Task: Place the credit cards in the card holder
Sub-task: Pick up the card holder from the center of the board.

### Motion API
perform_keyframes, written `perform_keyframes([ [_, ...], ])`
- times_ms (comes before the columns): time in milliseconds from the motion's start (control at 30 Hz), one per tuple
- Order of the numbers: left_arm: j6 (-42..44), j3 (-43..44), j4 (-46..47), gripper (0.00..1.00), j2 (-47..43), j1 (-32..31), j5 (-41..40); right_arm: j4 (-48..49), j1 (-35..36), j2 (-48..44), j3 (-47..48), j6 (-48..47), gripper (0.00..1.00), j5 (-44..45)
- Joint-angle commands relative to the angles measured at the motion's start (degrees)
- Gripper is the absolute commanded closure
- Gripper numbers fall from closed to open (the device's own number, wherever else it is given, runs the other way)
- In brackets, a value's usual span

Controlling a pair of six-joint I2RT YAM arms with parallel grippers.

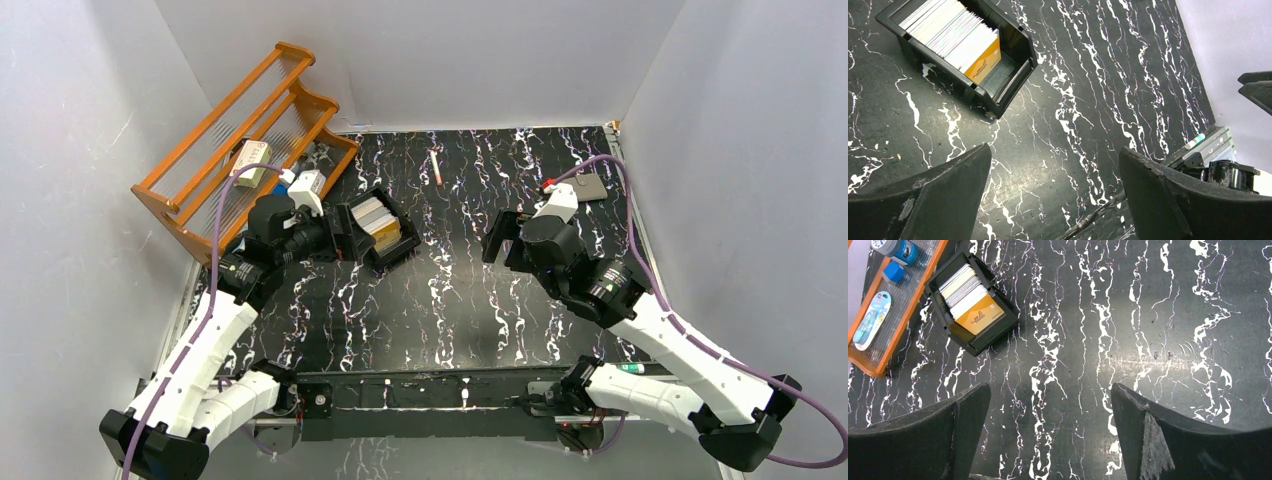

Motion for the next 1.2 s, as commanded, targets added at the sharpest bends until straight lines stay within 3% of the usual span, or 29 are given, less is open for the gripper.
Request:
perform_keyframes([
  [0,1.0,2.3,-1.0,0.01,-0.9,0.6,-1.7,3.4,-0.2,-0.6,0.1,0.7,0.02,1.8],
  [200,1.9,0.9,-0.4,0.01,-0.2,0.5,-3.3,10.0,-0.2,1.5,-1.4,-4.0,0.02,4.5],
  [367,2.9,-1.6,-0.2,0.01,0.0,0.5,-4.4,13.1,-1.5,10.9,1.4,-7.7,0.02,13.8],
  [567,3.3,-5.4,1.4,0.01,-0.1,0.5,-5.3,17.6,-15.3,24.7,7.4,-16.7,0.03,9.1],
  [700,2.3,-7.8,2.6,0.01,0.0,0.5,-6.4,23.9,-24.1,31.1,9.0,-20.2,0.21,8.6],
  [767,2.4,-8.2,2.4,0.01,0.2,0.4,-7.0,25.4,-29.6,34.0,10.1,-19.2,0.31,7.7],
  [967,4.0,-7.2,1.2,0.01,0.4,0.5,-9.2,27.6,-42.3,42.6,13.4,-9.4,0.44,2.9],
  [1167,4.5,-7.7,1.3,0.01,1.9,0.5,-6.8,24.6,-51.2,52.4,18.1,4.0,0.47,-3.4],
])
